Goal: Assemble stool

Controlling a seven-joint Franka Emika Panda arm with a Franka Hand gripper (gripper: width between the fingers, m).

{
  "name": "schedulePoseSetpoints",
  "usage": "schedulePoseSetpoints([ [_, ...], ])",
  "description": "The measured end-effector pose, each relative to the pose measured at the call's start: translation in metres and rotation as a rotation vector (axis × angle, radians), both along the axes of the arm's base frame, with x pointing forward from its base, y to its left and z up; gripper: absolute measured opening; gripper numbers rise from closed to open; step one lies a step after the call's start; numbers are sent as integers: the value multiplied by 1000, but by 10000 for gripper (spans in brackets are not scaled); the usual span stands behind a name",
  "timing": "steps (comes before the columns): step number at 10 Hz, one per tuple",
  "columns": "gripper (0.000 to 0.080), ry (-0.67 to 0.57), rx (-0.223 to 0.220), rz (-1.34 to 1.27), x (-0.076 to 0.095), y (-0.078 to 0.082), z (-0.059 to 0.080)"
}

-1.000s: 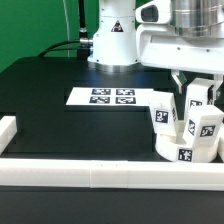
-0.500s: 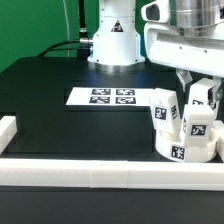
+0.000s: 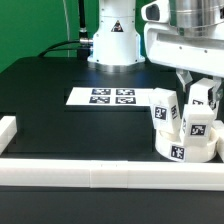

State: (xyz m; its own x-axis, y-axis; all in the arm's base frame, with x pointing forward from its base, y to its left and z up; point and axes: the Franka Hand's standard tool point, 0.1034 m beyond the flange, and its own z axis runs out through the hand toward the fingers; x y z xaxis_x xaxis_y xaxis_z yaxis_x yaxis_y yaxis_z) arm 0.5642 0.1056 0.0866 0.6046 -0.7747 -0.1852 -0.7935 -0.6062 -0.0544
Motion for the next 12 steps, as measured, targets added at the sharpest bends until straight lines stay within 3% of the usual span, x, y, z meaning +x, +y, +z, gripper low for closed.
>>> schedulePoseSetpoints([
  [4, 340, 53, 3, -275, 0, 4, 0],
  [7, 340, 62, 3, -321, -1, 5, 0],
  [9, 615, 61, 3, -314, -1, 5, 0],
  [12, 643, 59, 4, -308, 0, 6, 1],
])
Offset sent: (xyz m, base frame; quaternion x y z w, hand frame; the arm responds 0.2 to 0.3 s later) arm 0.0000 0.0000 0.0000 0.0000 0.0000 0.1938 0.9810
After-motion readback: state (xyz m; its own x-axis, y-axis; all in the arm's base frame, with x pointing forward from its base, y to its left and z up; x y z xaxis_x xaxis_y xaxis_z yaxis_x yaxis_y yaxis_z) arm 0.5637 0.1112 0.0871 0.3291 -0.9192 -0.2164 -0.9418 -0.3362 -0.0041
